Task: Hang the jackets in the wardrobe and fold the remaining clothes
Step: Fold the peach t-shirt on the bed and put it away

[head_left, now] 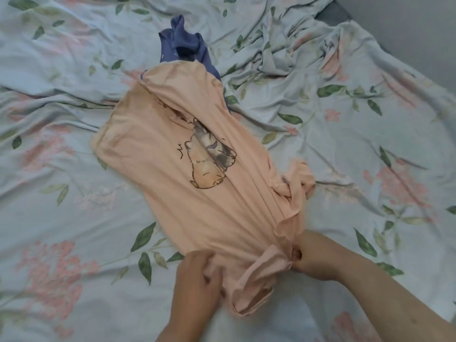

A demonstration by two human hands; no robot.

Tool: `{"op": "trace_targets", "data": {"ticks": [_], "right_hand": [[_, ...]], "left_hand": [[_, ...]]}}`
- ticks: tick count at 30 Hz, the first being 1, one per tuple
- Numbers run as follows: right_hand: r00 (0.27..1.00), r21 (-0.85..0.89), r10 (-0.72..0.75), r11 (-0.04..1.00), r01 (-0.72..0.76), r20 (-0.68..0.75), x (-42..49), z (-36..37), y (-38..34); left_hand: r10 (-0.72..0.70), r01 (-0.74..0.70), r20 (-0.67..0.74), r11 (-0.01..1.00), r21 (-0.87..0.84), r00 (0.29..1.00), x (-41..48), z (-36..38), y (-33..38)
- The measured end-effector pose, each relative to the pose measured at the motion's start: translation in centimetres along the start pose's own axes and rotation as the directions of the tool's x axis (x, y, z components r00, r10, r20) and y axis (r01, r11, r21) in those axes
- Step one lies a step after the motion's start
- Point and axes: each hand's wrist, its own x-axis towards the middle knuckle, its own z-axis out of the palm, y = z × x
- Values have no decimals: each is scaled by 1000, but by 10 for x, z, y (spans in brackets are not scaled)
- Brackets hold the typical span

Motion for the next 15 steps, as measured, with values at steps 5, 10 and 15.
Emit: {"op": "trace_targets", "data": {"ticks": [5, 10, 15], "right_hand": [[966, 204, -74, 979, 23, 246, -22, -5, -9], [840, 391, 161, 918, 65, -518, 11, -34, -19], [833, 254, 253, 957, -141, -491, 86, -63, -29]], "left_hand": [[-347, 327, -214, 937, -126, 913, 52, -34, -5], [-622, 456, -95, 661, -596, 777, 89, -39, 5], [-561, 420, -71, 691, -588, 824, 101, -50, 9]]}}
